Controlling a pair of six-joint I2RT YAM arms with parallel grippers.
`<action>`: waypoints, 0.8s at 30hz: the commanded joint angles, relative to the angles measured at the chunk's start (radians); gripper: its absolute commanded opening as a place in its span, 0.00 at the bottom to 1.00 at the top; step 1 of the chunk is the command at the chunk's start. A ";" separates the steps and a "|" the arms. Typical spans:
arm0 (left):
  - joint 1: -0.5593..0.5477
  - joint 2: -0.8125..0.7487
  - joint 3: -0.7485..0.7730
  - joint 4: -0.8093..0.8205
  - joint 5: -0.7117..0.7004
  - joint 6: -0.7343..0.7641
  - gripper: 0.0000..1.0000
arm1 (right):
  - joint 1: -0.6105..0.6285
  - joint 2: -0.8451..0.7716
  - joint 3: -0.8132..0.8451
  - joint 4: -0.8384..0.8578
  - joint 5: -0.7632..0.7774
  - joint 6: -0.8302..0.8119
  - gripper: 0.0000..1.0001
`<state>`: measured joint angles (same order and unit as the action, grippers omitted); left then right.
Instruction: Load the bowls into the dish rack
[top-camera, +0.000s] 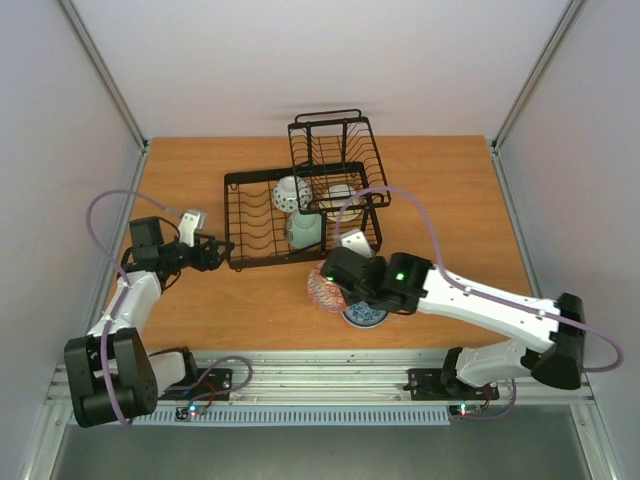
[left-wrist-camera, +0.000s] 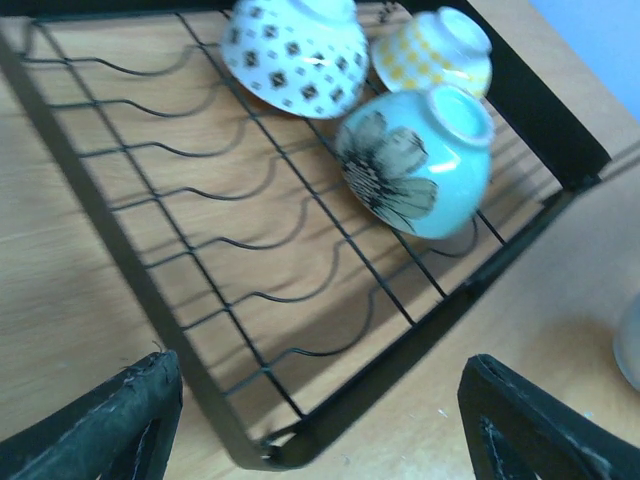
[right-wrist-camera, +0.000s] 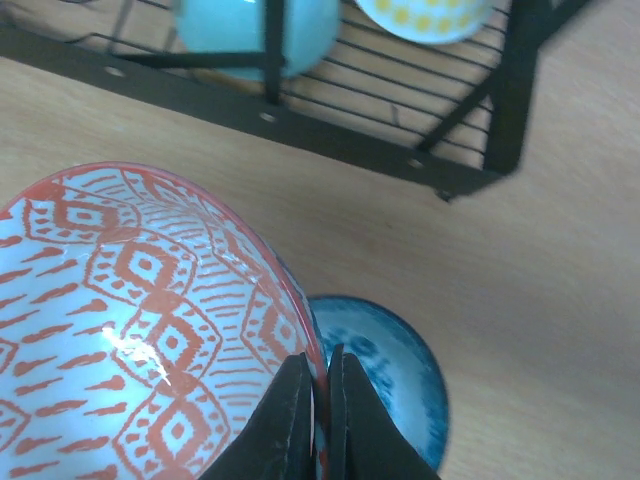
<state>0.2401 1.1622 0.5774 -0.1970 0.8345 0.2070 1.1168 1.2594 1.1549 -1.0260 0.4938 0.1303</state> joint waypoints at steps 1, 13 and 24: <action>-0.057 -0.013 0.028 -0.077 0.020 0.091 0.76 | 0.046 0.123 0.104 0.085 0.029 -0.071 0.01; -0.110 -0.150 0.012 -0.215 0.145 0.237 0.77 | 0.084 0.445 0.350 0.198 -0.020 -0.199 0.01; -0.124 -0.146 0.019 -0.252 0.164 0.274 0.77 | 0.083 0.612 0.568 0.206 -0.003 -0.309 0.01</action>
<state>0.1219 1.0199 0.5789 -0.4339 0.9646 0.4507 1.1942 1.8576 1.6402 -0.8536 0.4698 -0.1249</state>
